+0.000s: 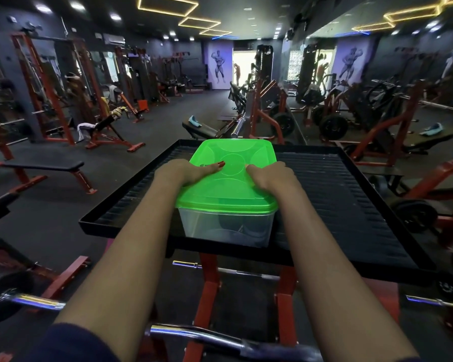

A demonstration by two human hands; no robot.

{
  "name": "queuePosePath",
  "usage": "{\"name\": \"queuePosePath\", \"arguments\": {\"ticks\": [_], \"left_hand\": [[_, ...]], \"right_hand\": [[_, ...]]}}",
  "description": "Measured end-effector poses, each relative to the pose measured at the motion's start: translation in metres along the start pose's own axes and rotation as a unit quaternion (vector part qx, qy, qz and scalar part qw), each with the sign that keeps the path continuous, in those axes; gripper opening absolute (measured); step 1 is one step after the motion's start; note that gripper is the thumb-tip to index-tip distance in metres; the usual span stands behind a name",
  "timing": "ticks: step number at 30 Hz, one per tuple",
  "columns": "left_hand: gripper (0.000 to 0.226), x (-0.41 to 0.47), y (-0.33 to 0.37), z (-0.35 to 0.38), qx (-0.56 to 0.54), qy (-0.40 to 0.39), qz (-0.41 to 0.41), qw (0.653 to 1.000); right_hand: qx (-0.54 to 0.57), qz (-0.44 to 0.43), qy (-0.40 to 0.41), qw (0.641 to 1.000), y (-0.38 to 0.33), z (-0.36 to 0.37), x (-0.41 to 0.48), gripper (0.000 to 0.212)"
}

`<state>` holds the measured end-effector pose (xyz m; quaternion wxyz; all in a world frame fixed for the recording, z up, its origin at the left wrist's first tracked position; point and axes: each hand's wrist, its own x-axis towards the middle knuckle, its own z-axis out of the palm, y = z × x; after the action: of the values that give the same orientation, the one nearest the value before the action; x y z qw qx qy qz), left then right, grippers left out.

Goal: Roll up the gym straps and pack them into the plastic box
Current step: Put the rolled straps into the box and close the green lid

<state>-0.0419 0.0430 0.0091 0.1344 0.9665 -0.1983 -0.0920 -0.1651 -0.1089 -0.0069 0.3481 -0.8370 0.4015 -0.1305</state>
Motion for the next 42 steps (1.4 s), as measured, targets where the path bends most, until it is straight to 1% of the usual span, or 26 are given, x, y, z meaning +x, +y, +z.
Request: {"name": "queuePosePath", "arguments": {"ticks": [1, 3, 4, 7, 9, 10, 11, 13, 14, 15, 16, 18, 19, 21, 22, 24, 26, 28, 30, 31, 33, 34, 36, 39, 42], "left_hand": [[0.123, 0.002, -0.001, -0.001, -0.004, 0.001, 0.002, 1.000], [0.114, 0.007, -0.002, 0.000, -0.018, -0.006, 0.019, 1.000], [0.113, 0.009, -0.002, 0.001, -0.047, -0.017, 0.033, 0.998], [0.118, 0.014, -0.003, 0.005, -0.176, -0.052, 0.061, 0.981], [0.115, 0.016, -0.003, 0.003, -0.213, -0.074, 0.072, 0.972], [0.111, 0.015, 0.000, 0.001, -0.206, -0.078, 0.080, 0.972], [0.105, 0.017, 0.003, 0.000, -0.172, -0.074, 0.091, 0.978], [0.089, 0.021, 0.015, -0.005, -0.058, -0.072, 0.101, 0.991], [0.079, 0.022, 0.024, -0.008, -0.032, -0.071, 0.101, 0.992], [0.069, 0.025, 0.032, -0.008, -0.032, -0.063, 0.101, 0.992], [0.064, 0.030, 0.038, -0.006, -0.019, -0.066, 0.104, 0.992], [0.065, 0.035, 0.048, -0.003, 0.045, -0.066, 0.123, 0.989], [0.071, 0.036, 0.051, -0.002, 0.067, -0.050, 0.134, 0.987], [0.090, 0.035, 0.060, 0.001, 0.088, -0.015, 0.118, 0.989], [0.094, 0.035, 0.064, 0.000, 0.105, 0.000, 0.113, 0.988], [0.096, 0.036, 0.072, -0.002, 0.130, -0.006, 0.110, 0.985], [0.090, 0.036, 0.080, -0.008, 0.151, -0.021, 0.116, 0.981], [0.075, 0.038, 0.090, -0.012, 0.149, -0.039, 0.133, 0.979], [0.062, 0.041, 0.100, -0.011, 0.158, -0.059, 0.133, 0.977], [0.061, 0.043, 0.103, -0.010, 0.160, -0.066, 0.122, 0.977], [0.071, 0.050, 0.108, -0.004, 0.150, -0.071, 0.125, 0.978], [0.077, 0.057, 0.108, 0.001, 0.138, -0.074, 0.132, 0.979], [0.077, 0.064, 0.108, 0.005, 0.136, -0.076, 0.131, 0.979], [0.073, 0.065, 0.103, 0.002, 0.142, -0.012, 0.139, 0.980], [0.057, 0.074, 0.093, 0.011, 0.114, 0.044, 0.170, 0.978]], "right_hand": [[-0.001, 0.001, -0.001, 1.000, -0.001, 0.000, 0.005, 0.092], [-0.008, -0.003, 0.006, 1.000, -0.003, -0.001, 0.015, 0.086], [-0.009, -0.005, 0.011, 1.000, -0.004, -0.001, 0.018, 0.082], [0.016, 0.004, 0.020, 1.000, -0.003, 0.000, 0.030, 0.075], [0.033, 0.012, 0.017, 0.999, -0.001, 0.003, 0.036, 0.074], [0.035, 0.016, 0.012, 0.999, 0.000, 0.003, 0.037, 0.075], [0.035, 0.019, 0.007, 0.999, -0.001, 0.003, 0.038, 0.075], [0.018, 0.015, 0.001, 1.000, -0.002, 0.002, 0.039, 0.075], [0.005, 0.013, -0.002, 1.000, -0.001, 0.002, 0.039, 0.075], [-0.009, 0.009, -0.003, 1.000, -0.001, 0.001, 0.039, 0.074], [-0.026, 0.001, -0.002, 1.000, -0.001, 0.001, 0.039, 0.073], [-0.067, -0.031, 0.008, 0.997, -0.003, 0.003, 0.039, 0.069], [-0.092, -0.054, 0.010, 0.994, -0.005, 0.005, 0.040, 0.067], [-0.134, -0.093, -0.009, 0.987, -0.009, 0.008, 0.042, 0.064], [-0.148, -0.106, -0.019, 0.983, -0.011, 0.007, 0.045, 0.065], [-0.141, -0.128, -0.019, 0.982, -0.013, 0.006, 0.049, 0.068], [-0.121, -0.157, 0.009, 0.980, -0.013, 0.002, 0.057, 0.065], [-0.130, -0.169, 0.030, 0.977, -0.015, 0.000, 0.064, 0.058], [-0.171, -0.165, 0.029, 0.971, -0.020, 0.000, 0.071, 0.058], [-0.201, -0.159, 0.023, 0.966, -0.023, 0.000, 0.073, 0.060], [-0.236, -0.165, 0.022, 0.957, -0.028, 0.003, 0.078, 0.063], [-0.239, -0.174, 0.019, 0.955, -0.030, 0.005, 0.081, 0.066], [-0.222, -0.182, 0.000, 0.958, -0.033, 0.007, 0.088, 0.068], [-0.204, -0.171, 0.003, 0.964, -0.035, 0.008, 0.095, 0.064], [-0.216, -0.160, 0.020, 0.963, -0.038, 0.011, 0.099, 0.062]]}}
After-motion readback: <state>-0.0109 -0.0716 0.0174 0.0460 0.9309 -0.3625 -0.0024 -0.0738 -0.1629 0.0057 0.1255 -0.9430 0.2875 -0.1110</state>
